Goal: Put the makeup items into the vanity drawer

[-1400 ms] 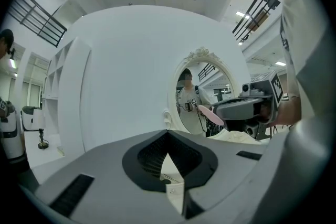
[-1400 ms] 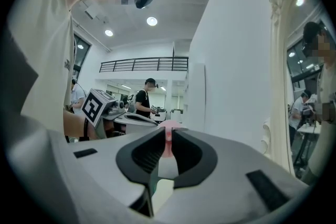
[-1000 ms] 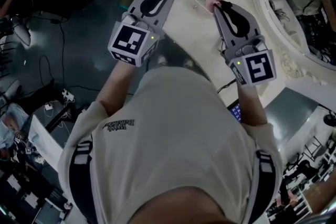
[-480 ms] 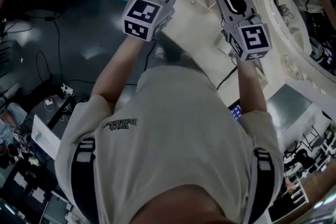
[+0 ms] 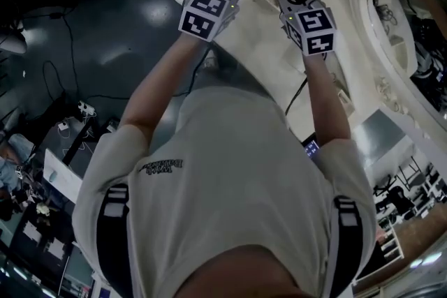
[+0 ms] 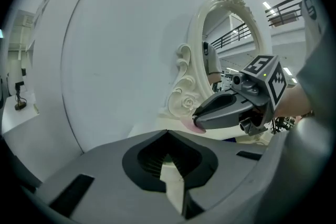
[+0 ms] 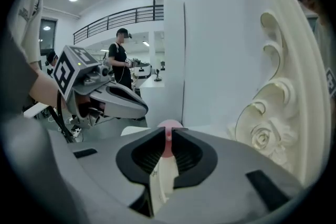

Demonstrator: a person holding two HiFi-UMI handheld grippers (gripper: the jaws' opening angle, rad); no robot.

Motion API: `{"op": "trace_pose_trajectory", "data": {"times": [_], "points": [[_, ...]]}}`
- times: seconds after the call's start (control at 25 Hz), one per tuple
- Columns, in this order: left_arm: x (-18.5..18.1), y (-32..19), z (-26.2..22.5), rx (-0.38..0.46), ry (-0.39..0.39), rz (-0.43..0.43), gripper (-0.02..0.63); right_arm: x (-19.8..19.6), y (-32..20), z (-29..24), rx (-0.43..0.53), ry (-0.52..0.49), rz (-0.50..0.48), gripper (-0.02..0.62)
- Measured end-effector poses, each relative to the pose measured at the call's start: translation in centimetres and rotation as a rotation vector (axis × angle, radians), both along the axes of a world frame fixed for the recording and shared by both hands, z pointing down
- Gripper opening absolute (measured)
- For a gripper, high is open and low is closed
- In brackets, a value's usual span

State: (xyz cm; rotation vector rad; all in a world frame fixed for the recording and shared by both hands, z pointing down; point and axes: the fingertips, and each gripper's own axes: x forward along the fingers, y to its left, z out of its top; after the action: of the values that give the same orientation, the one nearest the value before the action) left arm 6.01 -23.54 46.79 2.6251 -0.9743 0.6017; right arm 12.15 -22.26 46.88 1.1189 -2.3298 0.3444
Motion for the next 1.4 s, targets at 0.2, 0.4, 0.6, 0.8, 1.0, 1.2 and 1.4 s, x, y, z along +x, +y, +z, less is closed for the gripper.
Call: {"op": "trace_pose_trajectory", "data": {"times": [0.2, 0.4, 0.6, 0.8, 1.0, 1.2, 1.4], "points": [[1.0, 0.2, 4.4, -0.076, -0.035, 0.018, 0.014, -0.4, -0.3, 5.1, -0.121, 0.042, -0.003, 0.041], [1.7, 0.4, 7.5, -0.133, -0.055, 0.015, 0.013, -0.1, -0.6, 8.7, -0.207, 0.056, 0.010, 0.041], [1.3, 0.9, 9.6, -0.169, -0.072, 0.017, 0.014, 0.5, -0.4, 10.9, -0.257, 0.066, 0.035, 0.060], [1.2, 1.0, 10.3, -0.178, -0.078, 0.021, 0.014, 0.4, -0.3, 11.5, -0.280, 0.047, 0.030, 0.107], [1.3, 1.4, 10.2, -0.184, -0.068, 0.014, 0.014, 0.6, 0.0, 11.0, -0.271, 0.045, 0.030, 0.106], [1.2, 1.8, 9.9, -0.180, -0.070, 0.017, 0.014, 0.5, 0.5, 10.6, -0.264, 0.042, 0.033, 0.106], [1.1, 1.7, 8.7, -0.153, -0.063, 0.007, 0.014, 0.6, 0.4, 9.1, -0.193, 0.087, 0.010, 0.097]]}}
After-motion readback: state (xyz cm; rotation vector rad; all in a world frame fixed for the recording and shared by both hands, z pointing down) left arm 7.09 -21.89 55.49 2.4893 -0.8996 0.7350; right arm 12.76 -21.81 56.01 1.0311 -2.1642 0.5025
